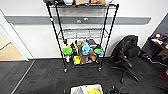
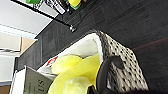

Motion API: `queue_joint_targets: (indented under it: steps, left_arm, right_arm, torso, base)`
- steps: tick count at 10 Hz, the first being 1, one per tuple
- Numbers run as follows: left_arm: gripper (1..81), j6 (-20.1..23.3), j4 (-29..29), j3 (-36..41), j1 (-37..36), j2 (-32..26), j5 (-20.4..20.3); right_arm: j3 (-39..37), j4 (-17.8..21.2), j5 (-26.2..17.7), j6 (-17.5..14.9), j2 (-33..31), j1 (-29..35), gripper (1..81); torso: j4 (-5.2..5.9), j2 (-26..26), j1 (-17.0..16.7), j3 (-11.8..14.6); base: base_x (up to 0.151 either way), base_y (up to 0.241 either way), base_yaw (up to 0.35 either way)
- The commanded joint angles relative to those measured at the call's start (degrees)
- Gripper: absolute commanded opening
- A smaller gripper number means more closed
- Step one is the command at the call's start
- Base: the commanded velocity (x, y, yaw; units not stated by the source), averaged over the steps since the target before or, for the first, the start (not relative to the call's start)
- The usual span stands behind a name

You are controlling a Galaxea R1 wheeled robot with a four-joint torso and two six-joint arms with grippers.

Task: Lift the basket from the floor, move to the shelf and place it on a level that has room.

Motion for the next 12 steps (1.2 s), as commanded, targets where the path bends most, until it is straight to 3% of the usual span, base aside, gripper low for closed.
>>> queue_joint_targets:
  steps: [1,7,8,9,10,11,12]
  left_arm:
    - [1.0,0.1,-1.4,1.9,-6.8,-1.0,2.3]
    - [1.0,0.2,-1.3,1.6,-6.7,-0.8,2.2]
    - [1.0,0.2,-1.4,1.6,-6.7,-0.8,2.3]
    - [1.0,0.2,-1.4,1.6,-6.7,-0.8,2.2]
    - [1.0,0.2,-1.4,1.7,-6.7,-0.7,2.2]
    - [1.0,0.2,-1.3,1.7,-6.7,-0.8,2.2]
    - [1.0,0.2,-1.4,1.8,-6.7,-0.8,2.2]
  right_arm:
    - [2.2,1.2,-0.1,0.3,-1.2,7.1,1.0]
    - [2.2,1.2,-0.1,0.3,-1.1,7.0,1.0]
    - [2.3,1.2,0.0,0.3,-1.1,7.0,1.0]
    - [2.3,1.2,0.0,0.3,-1.1,7.0,1.0]
    - [2.3,1.2,0.0,0.3,-1.2,6.9,1.0]
    - [2.3,1.2,0.0,0.3,-1.1,6.7,1.0]
    - [2.2,1.1,0.0,0.3,-1.1,6.6,1.0]
  torso:
    - [0.00,0.0,0.0,0.0]
    - [0.00,0.0,0.0,0.0]
    - [0.00,0.0,0.0,2.6]
    - [0.00,0.0,0.0,3.1]
    - [0.00,0.0,0.0,3.1]
    - [0.00,0.0,0.0,1.4]
    - [0.00,0.0,0.0,2.1]
  base:
    - [0.000,0.000,0.000]
    - [0.081,0.000,0.000]
    - [0.112,0.000,0.000]
    - [0.112,0.000,0.000]
    - [0.109,0.000,0.000]
    - [0.095,0.000,0.000]
    - [0.094,0.000,0.000]
